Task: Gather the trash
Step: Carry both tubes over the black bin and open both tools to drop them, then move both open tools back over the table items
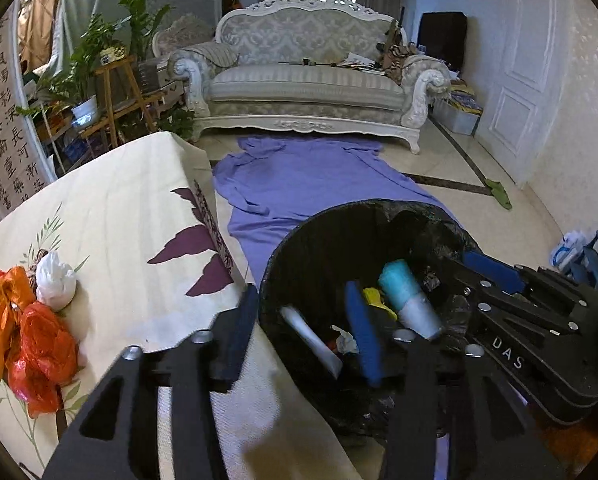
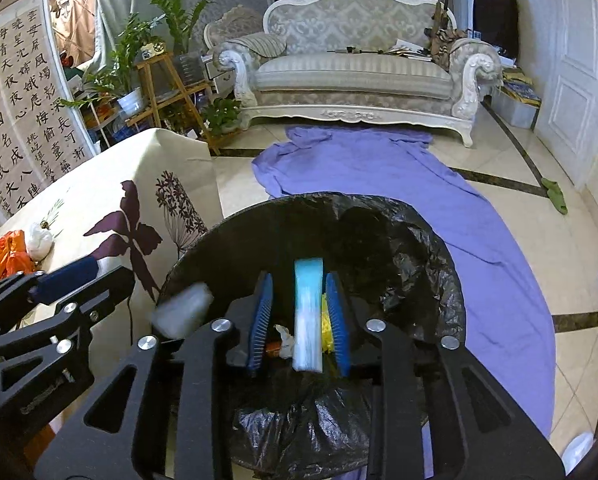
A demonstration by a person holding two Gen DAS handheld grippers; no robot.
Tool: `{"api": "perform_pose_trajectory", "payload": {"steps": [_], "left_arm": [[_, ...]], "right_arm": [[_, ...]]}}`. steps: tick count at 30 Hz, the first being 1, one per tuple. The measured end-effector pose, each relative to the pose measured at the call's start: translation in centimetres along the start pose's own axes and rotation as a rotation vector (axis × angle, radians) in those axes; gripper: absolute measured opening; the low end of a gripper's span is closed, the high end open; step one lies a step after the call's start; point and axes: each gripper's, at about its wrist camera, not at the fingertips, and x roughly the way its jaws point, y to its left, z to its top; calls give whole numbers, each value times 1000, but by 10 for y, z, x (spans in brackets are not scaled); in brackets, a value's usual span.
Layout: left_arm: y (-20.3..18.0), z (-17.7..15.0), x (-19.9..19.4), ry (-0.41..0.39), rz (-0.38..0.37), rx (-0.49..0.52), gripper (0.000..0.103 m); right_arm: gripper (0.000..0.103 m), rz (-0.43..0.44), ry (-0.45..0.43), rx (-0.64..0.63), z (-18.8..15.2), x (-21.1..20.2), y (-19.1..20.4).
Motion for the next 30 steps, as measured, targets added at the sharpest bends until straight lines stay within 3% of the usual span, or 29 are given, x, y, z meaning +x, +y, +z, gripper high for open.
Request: {"api": "perform_pose_trajectory", "payload": {"steps": [8,13,30], "left_arm": [[7,-4,-10,-10,30,-25,49],[24,-11,-28,-28,62,-62,52],[123,-60,-99,-53,261,-256,58]], "right_arm": [[30,-9,0,9,-1,-4,-2],[40,6,-3,-4,-1,-12,10],[49,174,2,-164,-7,-26,122]]}}
